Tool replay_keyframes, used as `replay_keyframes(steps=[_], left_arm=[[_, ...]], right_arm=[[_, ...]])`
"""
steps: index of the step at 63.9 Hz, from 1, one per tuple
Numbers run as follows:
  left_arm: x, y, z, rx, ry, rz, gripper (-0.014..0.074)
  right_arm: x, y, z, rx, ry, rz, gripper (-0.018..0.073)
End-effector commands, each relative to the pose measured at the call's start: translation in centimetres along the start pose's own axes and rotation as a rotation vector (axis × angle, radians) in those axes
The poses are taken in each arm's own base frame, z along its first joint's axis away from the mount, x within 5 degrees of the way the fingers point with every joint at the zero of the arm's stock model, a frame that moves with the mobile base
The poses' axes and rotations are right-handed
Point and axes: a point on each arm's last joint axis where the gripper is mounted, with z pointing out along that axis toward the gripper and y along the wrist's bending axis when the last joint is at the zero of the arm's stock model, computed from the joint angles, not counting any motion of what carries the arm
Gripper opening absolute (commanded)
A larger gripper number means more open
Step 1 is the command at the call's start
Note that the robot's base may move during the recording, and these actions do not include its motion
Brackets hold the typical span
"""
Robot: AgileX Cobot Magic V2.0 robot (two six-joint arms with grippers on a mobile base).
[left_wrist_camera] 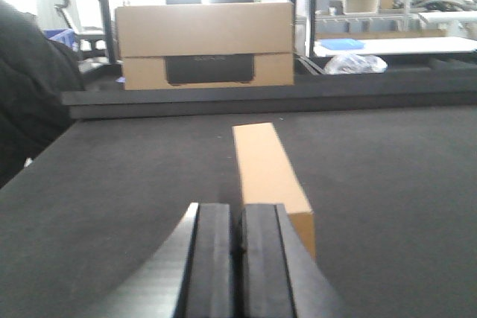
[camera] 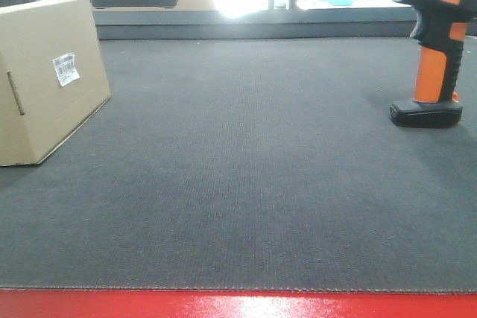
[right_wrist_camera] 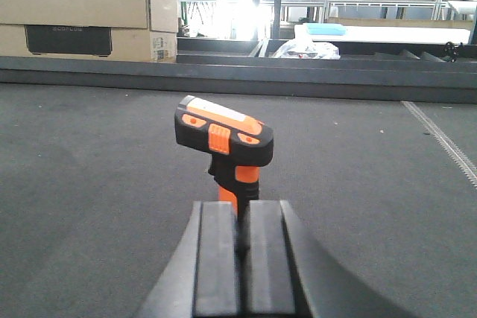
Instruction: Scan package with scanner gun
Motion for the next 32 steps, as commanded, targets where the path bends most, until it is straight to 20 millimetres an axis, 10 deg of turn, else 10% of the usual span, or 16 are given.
replay_keyframes(steps=[1,17,32], left_arm=[[1.5,0.0,-0.4,-0.023,-0.036,-0.008,-0.0111],[8.1,-0.3,-0.2,-0.032,0.013,-0.008,-0.0111],[8.0,-0.3,-0.2,-0.034,-0.022,-0.007,-0.0111]], right_arm=[[0.0,-0.1,0.0,0.010,-0.010,-0.010,-0.0154],[0.0,-0.1,0.0,0.010,-0.010,-0.010,-0.0154],[0.0,-0.1,0.0,0.010,-0.010,-0.010,-0.0154]])
